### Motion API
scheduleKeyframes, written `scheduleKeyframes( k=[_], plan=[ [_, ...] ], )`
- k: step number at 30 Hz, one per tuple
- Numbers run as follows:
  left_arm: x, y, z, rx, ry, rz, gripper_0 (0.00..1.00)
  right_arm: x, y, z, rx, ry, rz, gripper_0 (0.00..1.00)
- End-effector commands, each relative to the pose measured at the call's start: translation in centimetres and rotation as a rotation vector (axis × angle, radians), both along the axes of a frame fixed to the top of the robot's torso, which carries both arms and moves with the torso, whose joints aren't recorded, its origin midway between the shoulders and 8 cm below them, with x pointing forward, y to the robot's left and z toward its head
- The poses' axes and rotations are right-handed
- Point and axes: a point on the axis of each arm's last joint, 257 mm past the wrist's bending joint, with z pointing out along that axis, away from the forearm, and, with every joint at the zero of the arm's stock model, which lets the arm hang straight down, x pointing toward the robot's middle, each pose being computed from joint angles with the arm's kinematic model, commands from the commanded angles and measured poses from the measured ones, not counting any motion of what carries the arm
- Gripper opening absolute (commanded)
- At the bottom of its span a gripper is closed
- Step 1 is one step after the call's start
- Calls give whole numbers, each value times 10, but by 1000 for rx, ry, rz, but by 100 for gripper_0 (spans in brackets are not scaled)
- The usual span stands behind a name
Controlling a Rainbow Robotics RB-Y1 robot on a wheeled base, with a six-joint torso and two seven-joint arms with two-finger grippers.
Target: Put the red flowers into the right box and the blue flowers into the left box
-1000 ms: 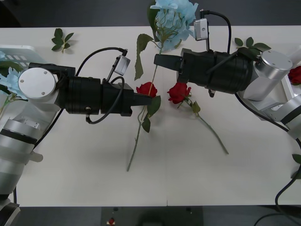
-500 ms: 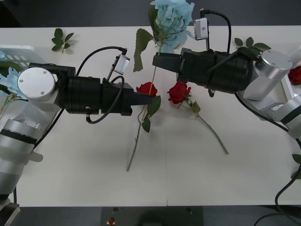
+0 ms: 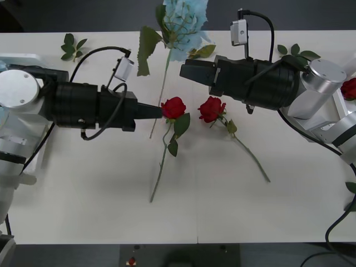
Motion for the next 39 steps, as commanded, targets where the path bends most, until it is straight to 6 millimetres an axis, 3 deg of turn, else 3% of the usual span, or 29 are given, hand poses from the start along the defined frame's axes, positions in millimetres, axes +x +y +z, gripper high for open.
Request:
scheduleKeyframes(
  k=[1,8,12,20,25,26,27,33,39],
  plan=[
    [13,37,33,62,-136,18,0,-7,-1,14,-14,-68,13,90],
    [26,111,56,147,-210,141,0,-4,-14,1,-92,-99,1,90],
    [27,160,68,184,-245,233,0,0,-33,-38,-251,-93,-16,90],
    [18,236,64,304,-261,404,0,3,-85,-103,-532,63,-47,90],
    [21,304,54,440,-225,565,0,2,-129,-141,-778,122,-88,90],
    [22,312,53,455,-221,583,0,2,-133,-144,-808,121,-93,90],
    [22,332,49,497,-203,636,0,5,-145,-152,-882,117,-117,90],
    [17,412,46,666,-147,838,0,11,-190,-179,-1168,128,-191,90],
    [9,467,45,800,-103,984,0,24,-209,-188,-1308,153,-270,90]
  ],
)
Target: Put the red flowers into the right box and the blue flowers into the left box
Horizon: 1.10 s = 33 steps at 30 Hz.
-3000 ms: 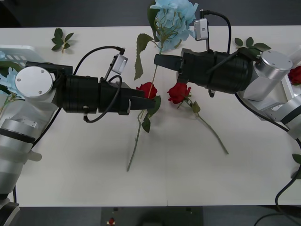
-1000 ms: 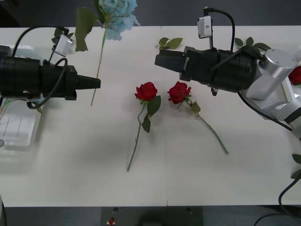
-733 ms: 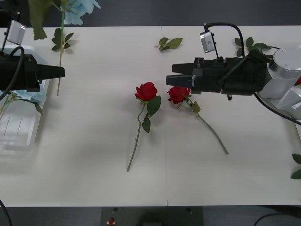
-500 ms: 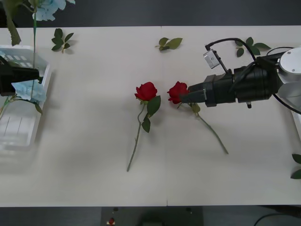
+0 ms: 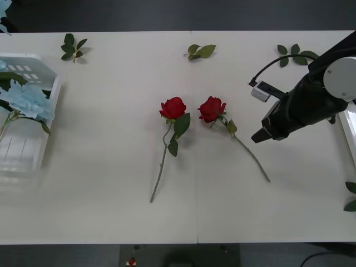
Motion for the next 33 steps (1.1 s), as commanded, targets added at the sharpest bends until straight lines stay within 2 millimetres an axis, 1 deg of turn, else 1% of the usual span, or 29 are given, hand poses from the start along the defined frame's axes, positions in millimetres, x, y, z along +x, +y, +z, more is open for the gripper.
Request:
scheduleKeyframes(
  k=[1,3,4,7,11,12,16,21,25,26,27,28,29,30,33],
  plan=[
    [-7,43,14,96,-1,127,0,19,11,16,-40,-44,-52,90],
    [-10,60,13,132,9,187,0,24,12,12,-68,-57,-70,90],
    [-10,68,12,156,15,214,0,26,15,10,-72,-58,-83,90],
    [-8,80,4,192,38,263,0,31,24,6,-79,-70,-116,90],
    [-2,87,-19,210,85,305,0,33,37,3,-75,-77,-123,90],
    [-1,88,-29,207,108,321,0,34,42,3,-67,-80,-121,90],
    [0,90,-53,187,159,365,0,37,54,-1,-44,-73,-136,90],
    [-7,98,-68,173,197,393,0,45,62,-6,-36,-82,-154,90],
    [-12,103,-70,182,207,407,0,51,71,-10,-27,-95,-167,90],
    [-12,104,-70,184,206,408,1,51,73,-11,-22,-95,-168,90],
    [-12,105,-70,186,206,410,44,52,78,-12,-11,-94,-171,90],
    [-11,104,-69,186,205,407,82,53,79,-14,-9,-93,-173,90],
    [-11,104,-69,184,204,406,93,53,79,-15,-8,-92,-174,89],
    [-11,103,-69,181,203,404,100,54,81,-16,-8,-95,-175,90],
    [-9,100,-68,177,200,392,100,54,86,-19,-7,-94,-177,90]
  ],
)
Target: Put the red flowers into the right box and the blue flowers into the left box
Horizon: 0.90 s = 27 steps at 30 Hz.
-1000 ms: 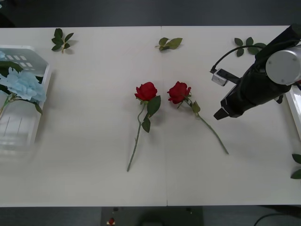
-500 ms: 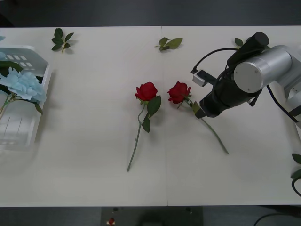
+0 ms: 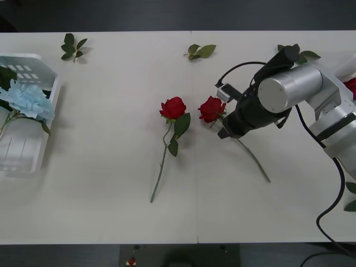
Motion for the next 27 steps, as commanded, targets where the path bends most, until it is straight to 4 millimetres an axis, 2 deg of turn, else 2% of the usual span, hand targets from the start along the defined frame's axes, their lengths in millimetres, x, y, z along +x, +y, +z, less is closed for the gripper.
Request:
scheduleKeyframes(
  k=[1,4,8,9,12,16,21,27],
  plan=[
    [-4,12,15,33,-18,5,100,13,12,16,12,-39,-10,89],
    [-4,5,18,27,-15,-18,100,15,14,14,8,-44,-12,89],
    [-11,-20,18,-20,19,-73,100,16,10,11,-5,-44,-14,89],
    [-16,-33,17,-44,43,-104,100,16,8,9,-12,-42,-18,89],
    [-22,-55,19,-82,66,-156,100,14,3,6,-29,-29,-20,89],
    [-23,-87,22,-134,77,-245,100,11,0,4,-45,-19,-17,89],
    [-20,-139,30,-215,59,-361,100,10,-6,1,-66,-10,-26,88],
    [-31,-204,42,-289,73,-384,100,10,-13,-3,-93,-4,-39,86]
  ],
)
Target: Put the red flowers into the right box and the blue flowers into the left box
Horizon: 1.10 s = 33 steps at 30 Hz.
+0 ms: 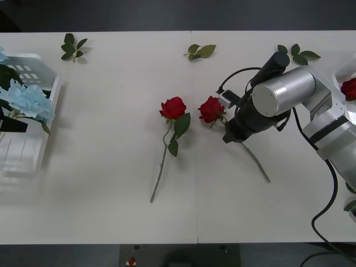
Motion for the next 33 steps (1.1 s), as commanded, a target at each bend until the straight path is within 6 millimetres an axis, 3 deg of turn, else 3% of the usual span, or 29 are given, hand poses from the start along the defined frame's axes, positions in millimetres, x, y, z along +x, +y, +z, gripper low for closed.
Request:
scheduleKeyframes(
  k=[1,6,10,14,19,22,26,30,33],
  plan=[
    [-13,-32,18,-4,7,56,100,12,4,15,-2,-33,-11,87],
    [-26,-89,21,-65,12,80,100,14,1,11,-28,-44,-10,86],
    [-31,-136,10,-158,51,89,100,15,2,8,-35,-50,-12,84],
    [-28,-170,0,-189,70,95,100,16,6,5,-37,-55,-10,82],
    [-17,-201,-7,-190,47,93,100,18,7,1,-38,-59,-11,80],
    [-7,-226,-14,-194,22,93,100,19,5,0,-53,-67,-11,75],
    [3,-245,-23,-183,5,93,100,18,6,-3,-63,-65,-4,69],
    [19,-259,-32,-151,-23,82,100,18,5,-5,-74,-71,2,51],
    [33,-269,-37,-135,-39,75,100,18,6,-6,-79,-72,4,44]
  ],
)
